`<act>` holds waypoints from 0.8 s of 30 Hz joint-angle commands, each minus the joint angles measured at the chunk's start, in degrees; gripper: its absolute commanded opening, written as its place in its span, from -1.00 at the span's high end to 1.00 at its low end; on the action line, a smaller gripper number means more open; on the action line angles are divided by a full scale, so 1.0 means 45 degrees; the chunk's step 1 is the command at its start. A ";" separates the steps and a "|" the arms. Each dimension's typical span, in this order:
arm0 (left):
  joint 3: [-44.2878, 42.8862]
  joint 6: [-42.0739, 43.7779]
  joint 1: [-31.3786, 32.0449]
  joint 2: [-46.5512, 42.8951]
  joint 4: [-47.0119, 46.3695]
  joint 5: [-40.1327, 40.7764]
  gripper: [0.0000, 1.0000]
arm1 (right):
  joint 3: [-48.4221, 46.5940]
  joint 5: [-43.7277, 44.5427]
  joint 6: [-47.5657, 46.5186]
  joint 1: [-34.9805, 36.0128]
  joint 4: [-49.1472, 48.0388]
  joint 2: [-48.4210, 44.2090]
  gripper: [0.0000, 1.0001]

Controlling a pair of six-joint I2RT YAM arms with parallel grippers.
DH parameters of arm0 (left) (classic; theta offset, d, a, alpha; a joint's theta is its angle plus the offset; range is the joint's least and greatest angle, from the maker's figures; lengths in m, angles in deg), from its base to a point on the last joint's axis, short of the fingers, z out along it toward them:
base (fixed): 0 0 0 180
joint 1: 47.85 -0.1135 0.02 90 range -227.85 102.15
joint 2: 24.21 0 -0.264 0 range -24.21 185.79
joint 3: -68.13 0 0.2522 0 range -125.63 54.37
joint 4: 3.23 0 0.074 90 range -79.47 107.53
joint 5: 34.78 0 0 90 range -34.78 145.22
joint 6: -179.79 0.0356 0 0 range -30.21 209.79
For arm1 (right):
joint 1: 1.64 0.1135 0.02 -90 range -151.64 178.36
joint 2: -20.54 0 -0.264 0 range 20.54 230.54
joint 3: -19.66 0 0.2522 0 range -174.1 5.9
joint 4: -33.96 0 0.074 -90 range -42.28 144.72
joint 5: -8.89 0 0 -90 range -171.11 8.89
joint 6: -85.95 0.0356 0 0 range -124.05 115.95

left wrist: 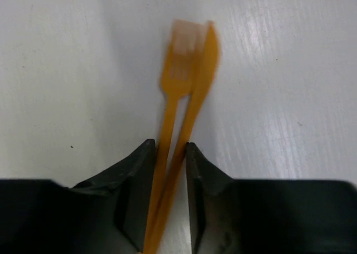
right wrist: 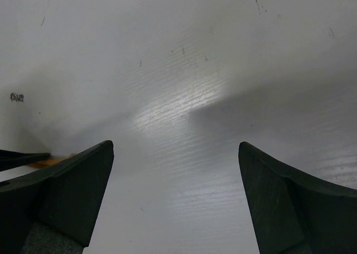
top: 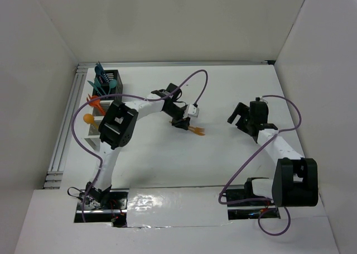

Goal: Sort the eating utensils into containers

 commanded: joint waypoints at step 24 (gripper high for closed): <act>0.4901 -0.5431 -0.0755 -0.4248 -0.3265 -0.2832 1.00 | 0.0194 0.0363 -0.0086 -0.0048 -0.0045 -0.1237 -0.97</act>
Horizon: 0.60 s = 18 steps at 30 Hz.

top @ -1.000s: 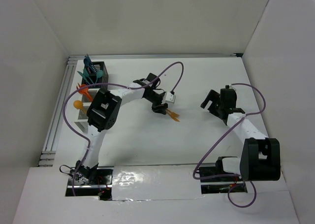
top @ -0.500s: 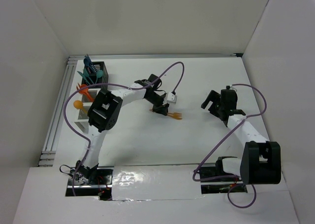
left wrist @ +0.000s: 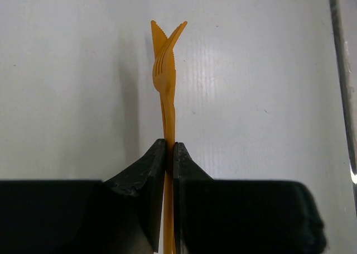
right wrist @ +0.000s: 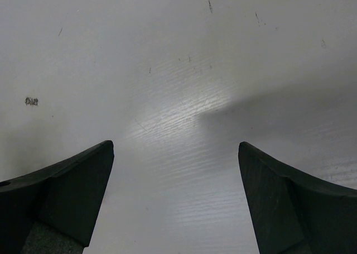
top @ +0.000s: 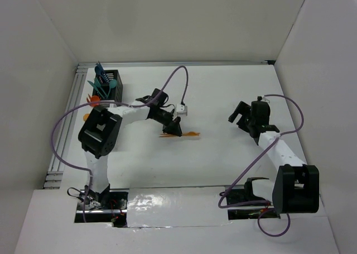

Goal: Sort the eating utensils into containers

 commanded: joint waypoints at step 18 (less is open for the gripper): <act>0.9489 -0.9959 -0.2971 -1.2022 -1.1446 0.4231 1.00 | 0.0082 -0.0353 -0.0106 0.0480 -0.0210 -0.0821 -0.96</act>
